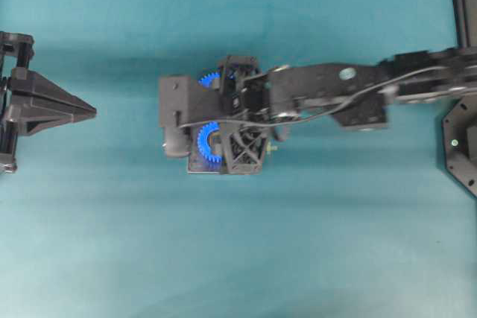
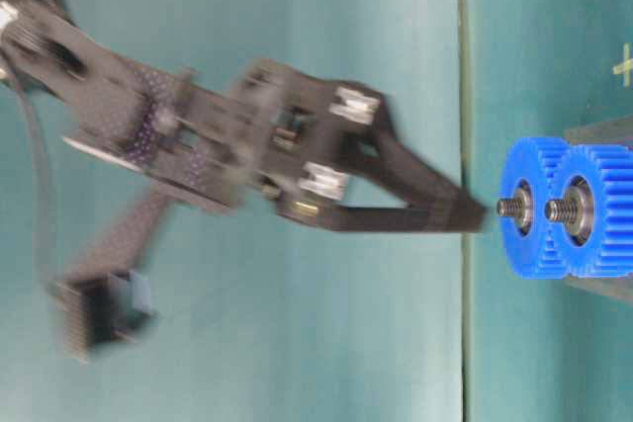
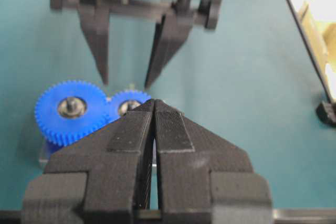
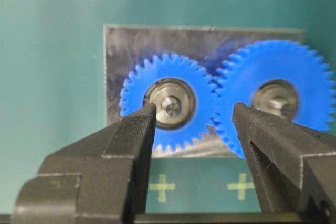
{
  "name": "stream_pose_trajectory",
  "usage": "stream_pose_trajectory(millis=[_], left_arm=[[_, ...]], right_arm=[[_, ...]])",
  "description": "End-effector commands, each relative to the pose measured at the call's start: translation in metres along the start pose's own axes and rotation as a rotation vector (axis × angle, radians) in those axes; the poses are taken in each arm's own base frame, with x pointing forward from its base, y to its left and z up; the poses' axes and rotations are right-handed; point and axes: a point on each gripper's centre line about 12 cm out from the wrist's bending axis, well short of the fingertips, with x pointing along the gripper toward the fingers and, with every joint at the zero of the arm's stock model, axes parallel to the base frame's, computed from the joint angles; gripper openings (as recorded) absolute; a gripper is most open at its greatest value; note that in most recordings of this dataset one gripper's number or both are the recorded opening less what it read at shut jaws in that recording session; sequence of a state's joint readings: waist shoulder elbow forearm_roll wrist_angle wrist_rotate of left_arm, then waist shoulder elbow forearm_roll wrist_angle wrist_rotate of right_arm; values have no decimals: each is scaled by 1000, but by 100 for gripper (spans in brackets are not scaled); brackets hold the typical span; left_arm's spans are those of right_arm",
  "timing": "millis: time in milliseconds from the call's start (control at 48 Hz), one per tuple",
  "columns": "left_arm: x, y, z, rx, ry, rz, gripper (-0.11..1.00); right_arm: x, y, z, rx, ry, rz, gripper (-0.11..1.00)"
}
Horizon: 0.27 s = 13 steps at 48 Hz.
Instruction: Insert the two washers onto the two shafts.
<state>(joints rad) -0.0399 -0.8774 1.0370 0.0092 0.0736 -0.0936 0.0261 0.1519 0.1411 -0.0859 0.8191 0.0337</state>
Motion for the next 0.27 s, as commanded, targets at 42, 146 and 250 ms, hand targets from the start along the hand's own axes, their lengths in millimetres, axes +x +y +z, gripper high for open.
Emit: stream_pose_trajectory(millis=[42, 146, 250], left_arm=[[0, -1, 8, 2, -20, -3, 1], [0, -1, 9, 2, -27, -5, 1], [-1, -1, 9, 2, -30, -4, 1]], right_arm=[[-39, -5, 3, 9, -88, -5, 62], [-45, -6, -9, 13, -71, -3, 62], [-51, -5, -14, 20, -78, -2, 62]])
